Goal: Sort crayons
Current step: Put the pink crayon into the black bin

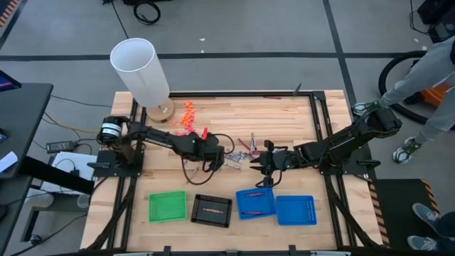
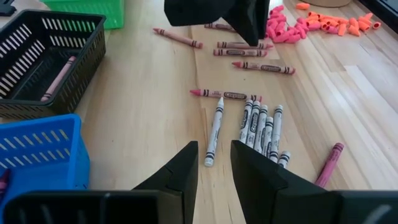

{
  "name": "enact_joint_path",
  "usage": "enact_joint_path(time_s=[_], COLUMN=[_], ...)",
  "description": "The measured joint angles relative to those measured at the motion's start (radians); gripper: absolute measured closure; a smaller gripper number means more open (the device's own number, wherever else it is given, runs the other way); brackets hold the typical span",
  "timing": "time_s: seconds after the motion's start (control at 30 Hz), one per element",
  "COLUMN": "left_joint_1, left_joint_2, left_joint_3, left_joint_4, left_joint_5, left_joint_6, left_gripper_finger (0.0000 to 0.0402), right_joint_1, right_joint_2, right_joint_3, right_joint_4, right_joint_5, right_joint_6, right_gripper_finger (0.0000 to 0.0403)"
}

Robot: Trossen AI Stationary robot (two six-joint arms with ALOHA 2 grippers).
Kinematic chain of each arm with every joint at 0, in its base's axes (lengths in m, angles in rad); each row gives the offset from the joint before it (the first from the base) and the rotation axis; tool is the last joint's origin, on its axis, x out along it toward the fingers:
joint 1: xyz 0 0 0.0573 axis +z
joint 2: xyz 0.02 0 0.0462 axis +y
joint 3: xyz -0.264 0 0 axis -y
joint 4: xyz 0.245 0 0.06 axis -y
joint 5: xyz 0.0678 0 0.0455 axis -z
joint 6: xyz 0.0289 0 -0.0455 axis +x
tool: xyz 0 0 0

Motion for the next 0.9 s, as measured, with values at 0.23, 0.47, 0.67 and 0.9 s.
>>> enact_joint_path(time_s=[0.23, 0.47, 0.67, 0.9], left_joint_1=[0.044, 0.083, 0.108, 0.109], left_joint_2=[0.042, 0.108, 0.144, 0.144], left_joint_3=[0.0, 0.0, 0.005, 0.004], left_joint_4=[0.043, 0.061, 0.064, 0.08], left_joint_5=[-0.004, 0.008, 0.047, 0.067], left_joint_6=[-0.003, -0.001, 0.017, 0.039], left_gripper_finger=[0.0266, 0.0265, 0.0269, 0.0329], right_joint_1=[0.005, 0.018, 0.018, 0.018], right_joint_2=[0.001, 0.001, 0.001, 0.001], right_joint_3=[0.0, 0.0, 0.0, 0.0], right_joint_4=[0.016, 0.024, 0.026, 0.027], right_joint_5=[-0.004, -0.003, -0.003, -0.003], right_joint_6=[0.005, 0.005, -0.001, -0.003], right_gripper_finger=[0.0298, 0.0298, 0.0298, 0.0298])
